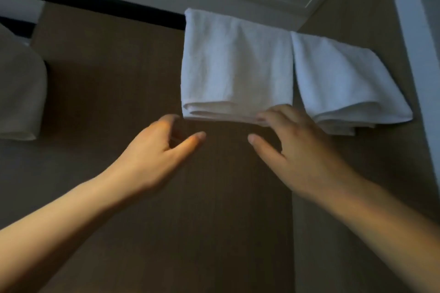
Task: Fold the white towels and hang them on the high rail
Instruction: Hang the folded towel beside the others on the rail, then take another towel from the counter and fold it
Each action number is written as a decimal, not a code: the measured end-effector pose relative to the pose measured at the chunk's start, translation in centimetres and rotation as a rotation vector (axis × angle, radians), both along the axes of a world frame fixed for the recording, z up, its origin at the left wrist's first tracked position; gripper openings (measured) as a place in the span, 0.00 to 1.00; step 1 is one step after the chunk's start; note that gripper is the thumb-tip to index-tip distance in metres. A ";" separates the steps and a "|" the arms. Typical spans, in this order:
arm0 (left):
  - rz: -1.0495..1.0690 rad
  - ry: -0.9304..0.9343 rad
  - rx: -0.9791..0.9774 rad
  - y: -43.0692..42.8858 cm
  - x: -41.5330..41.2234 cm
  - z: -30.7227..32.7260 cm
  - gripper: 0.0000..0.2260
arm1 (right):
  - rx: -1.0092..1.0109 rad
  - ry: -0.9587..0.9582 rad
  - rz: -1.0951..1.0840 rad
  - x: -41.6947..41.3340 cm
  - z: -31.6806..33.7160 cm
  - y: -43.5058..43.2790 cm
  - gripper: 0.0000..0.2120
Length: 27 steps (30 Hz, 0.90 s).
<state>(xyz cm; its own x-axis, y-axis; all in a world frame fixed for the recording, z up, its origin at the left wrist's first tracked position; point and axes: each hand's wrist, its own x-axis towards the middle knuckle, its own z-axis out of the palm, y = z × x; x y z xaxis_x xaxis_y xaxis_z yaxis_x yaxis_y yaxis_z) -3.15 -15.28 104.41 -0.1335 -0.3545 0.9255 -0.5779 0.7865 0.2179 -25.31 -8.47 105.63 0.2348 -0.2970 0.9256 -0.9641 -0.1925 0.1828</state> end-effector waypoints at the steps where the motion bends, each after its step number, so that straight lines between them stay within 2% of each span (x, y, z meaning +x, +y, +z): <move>1: 0.040 -0.068 0.002 -0.1 0.0 -1.9 0.36 | 0.075 0.009 -0.013 -0.1 -2.1 -0.1 0.26; 3: 0.081 -0.191 0.048 -0.6 -0.1 -5.8 0.39 | 0.232 0.017 -0.032 -0.4 -6.1 -0.7 0.27; 13: 0.101 -0.581 0.343 -1.0 -1.8 -23.2 0.27 | 0.666 -0.039 0.040 -1.4 -22.7 -2.7 0.24; 22: 0.068 -0.678 0.744 1.2 -4.3 -39.0 0.24 | 1.061 -0.101 0.126 -3.1 -38.2 -2.7 0.22; 27: 0.102 -0.704 0.981 4.1 -4.2 -45.7 0.22 | 1.240 -0.093 0.146 -2.7 -44.8 -2.4 0.22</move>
<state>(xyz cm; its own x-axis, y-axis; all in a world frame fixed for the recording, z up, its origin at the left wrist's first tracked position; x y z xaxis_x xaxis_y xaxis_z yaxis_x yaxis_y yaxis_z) -7.33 -11.13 58.72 -0.4300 -0.9028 -0.0062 -0.8595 0.4072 0.3088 -28.02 -10.89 60.87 0.2875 -0.9561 0.0563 -0.9190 -0.2919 -0.2650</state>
